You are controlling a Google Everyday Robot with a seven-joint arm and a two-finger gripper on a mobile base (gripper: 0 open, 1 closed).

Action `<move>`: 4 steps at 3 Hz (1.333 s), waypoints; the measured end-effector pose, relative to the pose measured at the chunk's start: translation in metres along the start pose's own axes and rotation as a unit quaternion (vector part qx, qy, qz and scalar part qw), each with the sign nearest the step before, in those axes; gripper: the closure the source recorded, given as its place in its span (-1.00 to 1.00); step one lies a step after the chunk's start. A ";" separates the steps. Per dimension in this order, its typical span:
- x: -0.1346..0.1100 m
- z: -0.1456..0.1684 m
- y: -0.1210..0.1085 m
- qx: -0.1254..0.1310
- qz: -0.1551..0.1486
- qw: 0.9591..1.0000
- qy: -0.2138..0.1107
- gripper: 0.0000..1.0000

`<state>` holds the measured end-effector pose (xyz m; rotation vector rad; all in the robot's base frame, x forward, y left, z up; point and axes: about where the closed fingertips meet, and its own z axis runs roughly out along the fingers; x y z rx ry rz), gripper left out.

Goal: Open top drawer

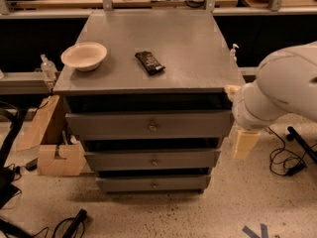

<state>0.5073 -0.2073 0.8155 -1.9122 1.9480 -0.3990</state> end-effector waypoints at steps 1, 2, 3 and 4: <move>-0.002 0.049 0.013 -0.027 -0.004 1.000 0.001 -1.00; -0.002 0.090 0.017 -0.048 -0.011 0.999 0.005 -1.00; -0.001 0.109 0.011 -0.055 -0.013 0.998 0.009 -1.00; -0.004 0.130 -0.002 -0.055 -0.017 0.998 0.004 -1.00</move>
Offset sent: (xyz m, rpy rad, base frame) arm 0.0363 0.0102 -0.1199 -0.0260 0.1291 0.0287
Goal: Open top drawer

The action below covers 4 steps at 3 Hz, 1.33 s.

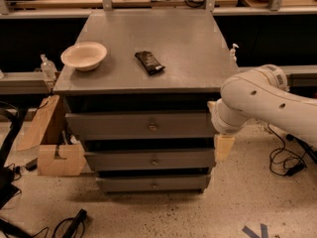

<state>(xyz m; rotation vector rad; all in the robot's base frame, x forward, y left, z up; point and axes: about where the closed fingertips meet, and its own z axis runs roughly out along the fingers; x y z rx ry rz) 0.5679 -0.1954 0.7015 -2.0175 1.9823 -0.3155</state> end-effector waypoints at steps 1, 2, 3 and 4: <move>-0.006 0.019 -0.010 -0.004 -0.002 1.000 -0.008 -1.00; -0.015 0.037 -0.015 -0.015 -0.002 1.000 -0.019 -1.00; -0.025 0.049 -0.018 -0.023 -0.007 0.999 -0.029 -0.69; -0.037 0.050 -0.020 -0.024 -0.014 0.999 -0.041 -0.26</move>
Offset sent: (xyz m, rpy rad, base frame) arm 0.0412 0.0285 -0.0464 0.0623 0.0577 0.0270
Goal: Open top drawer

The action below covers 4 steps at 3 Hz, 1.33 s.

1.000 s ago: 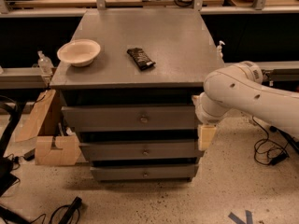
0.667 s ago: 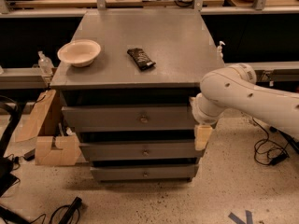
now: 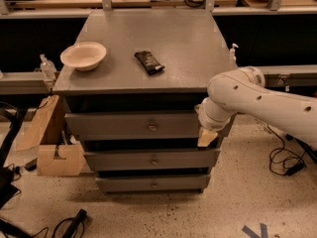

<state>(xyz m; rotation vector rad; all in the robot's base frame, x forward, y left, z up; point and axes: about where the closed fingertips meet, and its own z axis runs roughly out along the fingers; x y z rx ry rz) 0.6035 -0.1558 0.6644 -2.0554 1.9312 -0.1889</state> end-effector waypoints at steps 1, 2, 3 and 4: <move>-0.010 -0.013 0.008 -0.002 -0.002 1.000 -0.003 0.21; -0.014 -0.025 0.016 -0.001 0.001 1.000 -0.004 0.67; -0.016 -0.036 0.012 -0.001 0.001 1.000 -0.004 1.00; -0.016 -0.036 0.012 -0.001 0.001 1.000 -0.004 1.00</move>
Offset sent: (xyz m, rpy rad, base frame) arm -0.0900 0.0146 0.0774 0.0163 -0.0242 -0.0276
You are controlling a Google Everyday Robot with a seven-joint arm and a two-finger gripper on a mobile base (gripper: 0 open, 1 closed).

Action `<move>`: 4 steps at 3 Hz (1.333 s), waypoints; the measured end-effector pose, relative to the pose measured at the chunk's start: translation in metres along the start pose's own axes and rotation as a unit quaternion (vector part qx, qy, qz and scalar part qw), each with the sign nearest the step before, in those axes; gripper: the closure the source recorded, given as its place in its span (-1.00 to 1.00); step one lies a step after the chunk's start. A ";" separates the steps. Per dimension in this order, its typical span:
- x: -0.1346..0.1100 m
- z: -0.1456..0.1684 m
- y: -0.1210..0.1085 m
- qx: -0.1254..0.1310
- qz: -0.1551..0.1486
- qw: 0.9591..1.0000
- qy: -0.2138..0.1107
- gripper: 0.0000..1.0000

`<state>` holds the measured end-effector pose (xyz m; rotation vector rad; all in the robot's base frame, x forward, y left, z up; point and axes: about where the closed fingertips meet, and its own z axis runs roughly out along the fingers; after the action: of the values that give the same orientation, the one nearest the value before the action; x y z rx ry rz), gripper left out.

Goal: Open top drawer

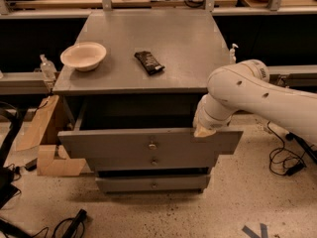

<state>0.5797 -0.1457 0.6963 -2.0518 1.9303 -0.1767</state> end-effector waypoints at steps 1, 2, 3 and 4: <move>0.000 0.000 0.000 0.000 0.000 1.000 0.000 1.00; 0.000 0.000 0.000 0.000 0.000 1.000 0.000 0.96; 0.000 0.000 0.000 0.000 0.000 1.000 0.000 0.48; 0.000 0.000 0.000 0.000 0.000 1.000 0.000 -0.11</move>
Offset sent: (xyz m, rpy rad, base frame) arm -0.1723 -0.0272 0.0345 -0.0763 0.3153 -0.1624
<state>0.5795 -0.1456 0.6965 -2.0526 1.9304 -0.1761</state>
